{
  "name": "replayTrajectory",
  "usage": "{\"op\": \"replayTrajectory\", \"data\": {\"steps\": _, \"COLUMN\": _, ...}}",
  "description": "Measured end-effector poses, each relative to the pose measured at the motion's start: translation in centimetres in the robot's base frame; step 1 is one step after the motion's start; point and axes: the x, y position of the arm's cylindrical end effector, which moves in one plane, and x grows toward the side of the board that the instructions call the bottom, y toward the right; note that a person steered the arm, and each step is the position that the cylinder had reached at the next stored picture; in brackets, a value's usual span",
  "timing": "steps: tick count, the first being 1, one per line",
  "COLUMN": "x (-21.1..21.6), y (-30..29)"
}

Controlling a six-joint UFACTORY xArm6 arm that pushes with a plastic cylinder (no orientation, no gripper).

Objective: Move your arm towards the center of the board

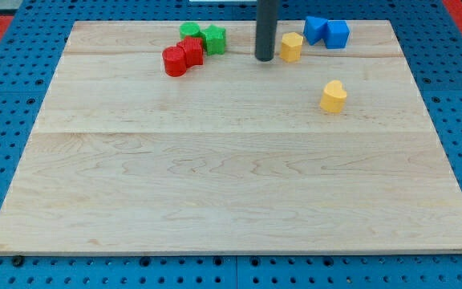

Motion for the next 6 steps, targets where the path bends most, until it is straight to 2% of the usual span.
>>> {"op": "replayTrajectory", "data": {"steps": 1, "x": -0.6, "y": 3.8}}
{"op": "replayTrajectory", "data": {"steps": 3, "x": 8.7, "y": 0.7}}
{"op": "replayTrajectory", "data": {"steps": 5, "x": 9.7, "y": -1.6}}
{"op": "replayTrajectory", "data": {"steps": 6, "x": 13.8, "y": 2.3}}
